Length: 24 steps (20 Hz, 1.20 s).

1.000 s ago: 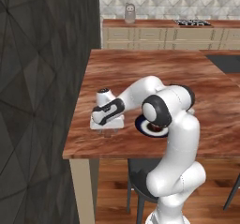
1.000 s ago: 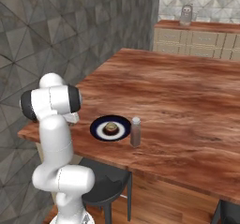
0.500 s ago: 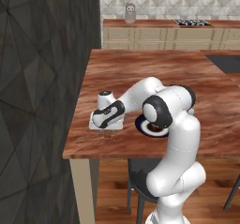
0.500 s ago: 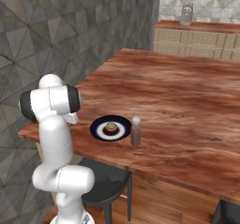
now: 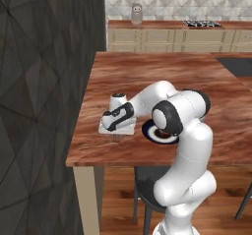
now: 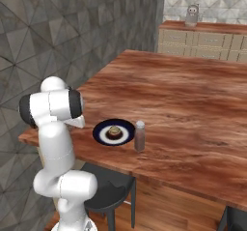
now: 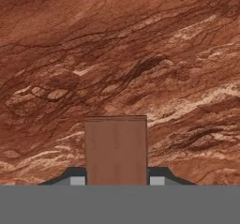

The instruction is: Take the cinnamon bottle from the cabinet and place it on the dining table, next to the plate with the cupcake. Then take the chocolate from the dining counter and place it on the cupcake plate.

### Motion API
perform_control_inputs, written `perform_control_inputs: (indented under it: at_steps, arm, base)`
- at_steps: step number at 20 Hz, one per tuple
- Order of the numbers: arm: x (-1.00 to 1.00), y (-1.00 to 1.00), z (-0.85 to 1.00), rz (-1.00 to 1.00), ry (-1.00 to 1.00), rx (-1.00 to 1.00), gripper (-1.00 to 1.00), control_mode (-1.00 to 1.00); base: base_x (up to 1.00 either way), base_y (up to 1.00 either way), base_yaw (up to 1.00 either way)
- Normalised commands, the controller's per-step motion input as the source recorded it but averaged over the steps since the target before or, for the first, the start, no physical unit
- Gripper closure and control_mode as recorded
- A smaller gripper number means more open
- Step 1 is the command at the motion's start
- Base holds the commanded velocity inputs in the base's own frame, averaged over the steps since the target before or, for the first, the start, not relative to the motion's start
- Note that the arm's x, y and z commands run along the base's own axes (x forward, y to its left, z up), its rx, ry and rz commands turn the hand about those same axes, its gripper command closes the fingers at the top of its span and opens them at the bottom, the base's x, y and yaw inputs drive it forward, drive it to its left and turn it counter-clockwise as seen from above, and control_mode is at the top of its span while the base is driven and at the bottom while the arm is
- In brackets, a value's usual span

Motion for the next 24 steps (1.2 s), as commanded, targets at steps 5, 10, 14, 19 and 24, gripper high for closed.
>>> perform_control_inputs:
  at_steps: [5, 10, 14, 19, 24]
  arm:
    - [-0.15, -0.32, 0.85, 0.0, -0.01, 0.01, 1.0, -1.0]
    - [-0.11, -0.92, 0.61, 0.0, 0.0, 0.0, 1.0, -1.0]
    - [-0.04, -1.0, 0.33, 0.0, 0.0, 0.0, 1.0, -1.0]
    - [0.0, -0.77, -0.04, 0.0, 0.0, -0.01, 1.0, -1.0]
    - [0.0, -0.41, -0.24, 0.0, 0.01, -0.05, 1.0, -1.0]
  base:
    - [0.0, 0.0, 0.0]
    - [0.0, 0.0, 0.0]
    - [0.0, 0.0, 0.0]
    - [0.0, 0.0, 0.0]
    - [0.0, 0.0, 0.0]
